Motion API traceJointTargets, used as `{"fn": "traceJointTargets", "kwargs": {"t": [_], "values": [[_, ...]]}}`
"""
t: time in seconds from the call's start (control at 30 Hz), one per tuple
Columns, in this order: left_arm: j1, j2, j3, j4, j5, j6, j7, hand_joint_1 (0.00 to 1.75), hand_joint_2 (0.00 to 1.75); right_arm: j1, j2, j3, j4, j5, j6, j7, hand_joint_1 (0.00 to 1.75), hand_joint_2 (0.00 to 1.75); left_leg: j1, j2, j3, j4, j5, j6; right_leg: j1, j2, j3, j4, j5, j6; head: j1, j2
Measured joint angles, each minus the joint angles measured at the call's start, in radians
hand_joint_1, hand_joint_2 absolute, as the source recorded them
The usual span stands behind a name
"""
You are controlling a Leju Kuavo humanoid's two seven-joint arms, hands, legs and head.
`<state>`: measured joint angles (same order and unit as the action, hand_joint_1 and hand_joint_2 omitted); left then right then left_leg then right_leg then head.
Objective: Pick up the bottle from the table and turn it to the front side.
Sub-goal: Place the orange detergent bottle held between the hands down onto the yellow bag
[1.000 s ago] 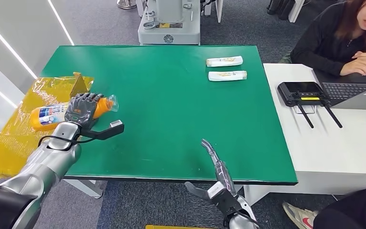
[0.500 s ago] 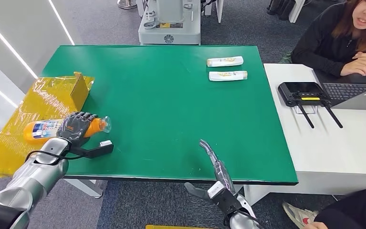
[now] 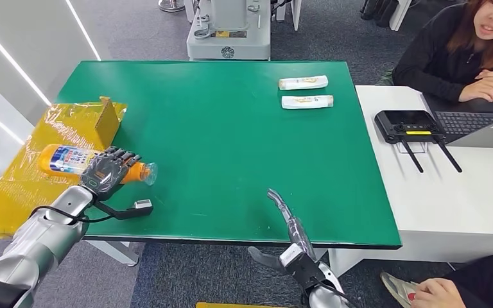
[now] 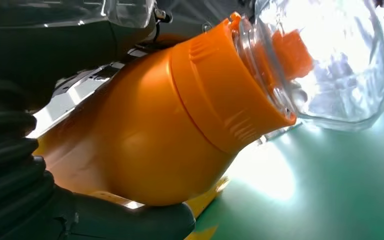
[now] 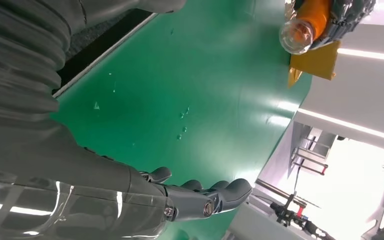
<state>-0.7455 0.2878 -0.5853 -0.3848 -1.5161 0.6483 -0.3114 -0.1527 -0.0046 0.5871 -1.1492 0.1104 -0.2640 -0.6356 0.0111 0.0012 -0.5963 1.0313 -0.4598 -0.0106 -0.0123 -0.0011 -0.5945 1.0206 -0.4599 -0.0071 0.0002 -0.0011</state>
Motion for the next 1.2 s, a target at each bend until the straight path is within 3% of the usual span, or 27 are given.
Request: {"fn": "traceJointTargets", "kwargs": {"t": [0.23, 0.47, 0.57, 0.77, 1.0, 1.2], "values": [[-0.017, -0.013, -0.004, -0.035, 0.025, 0.0, -0.054, 1.75, 1.75, 0.003, -0.001, 0.01, 0.005, -0.008, -0.021, -0.004, 0.0, 1.75, 0.0, 0.0, 0.0, 0.0, 0.0, 0.0, 0.0, 0.001, 0.0, 0.0, 0.0, 0.0, 0.0, 0.0], [-0.049, -0.059, 0.039, 0.005, 0.203, -0.006, -0.135, 1.75, 1.75, 0.024, -0.009, 0.01, -0.009, -0.009, -0.037, 0.005, 0.0, 1.75, 0.0, 0.001, 0.0, 0.0, 0.0, 0.0, 0.0, 0.001, 0.0, 0.0, 0.001, -0.001, 0.0, 0.0], [-0.062, -0.081, 0.074, 0.027, 0.281, -0.059, -0.148, 1.75, 1.75, 0.026, -0.01, 0.01, -0.011, -0.008, -0.037, 0.007, 0.0, 1.75, 0.0, 0.001, 0.0, 0.0, 0.0, 0.0, 0.0, 0.001, -0.001, 0.0, 0.001, -0.001, 0.0, 0.0], [-0.083, -0.11, 0.186, 0.055, 0.426, -0.252, -0.128, 1.75, 1.75, 0.019, -0.01, 0.01, -0.007, -0.007, -0.026, 0.014, 0.0, 1.75, 0.0, 0.002, 0.0, 0.0, 0.0, 0.0, 0.0, 0.002, -0.001, 0.0, 0.001, -0.002, 0.0, 0.0], [-0.1, -0.116, 0.238, 0.07, 0.434, -0.274, -0.124, 1.75, 1.75, 0.011, -0.01, 0.01, 0.006, -0.007, -0.02, 0.015, 0.0, 1.75, 0.0, 0.002, 0.0, 0.0, 0.0, 0.0, 0.0, 0.001, -0.001, 0.0, 0.001, -0.002, 0.0, 0.0], [-0.104, -0.101, 0.248, 0.075, 0.4, -0.293, -0.066, 1.75, 1.75, 0.0, -0.01, 0.013, 0.021, -0.011, 0.0, 0.011, 0.0, 1.75, 0.0, 0.002, -0.001, 0.0, 0.0, 0.0, 0.0, 0.002, -0.001, 0.0, 0.001, -0.002, 0.0, 0.0]]}}
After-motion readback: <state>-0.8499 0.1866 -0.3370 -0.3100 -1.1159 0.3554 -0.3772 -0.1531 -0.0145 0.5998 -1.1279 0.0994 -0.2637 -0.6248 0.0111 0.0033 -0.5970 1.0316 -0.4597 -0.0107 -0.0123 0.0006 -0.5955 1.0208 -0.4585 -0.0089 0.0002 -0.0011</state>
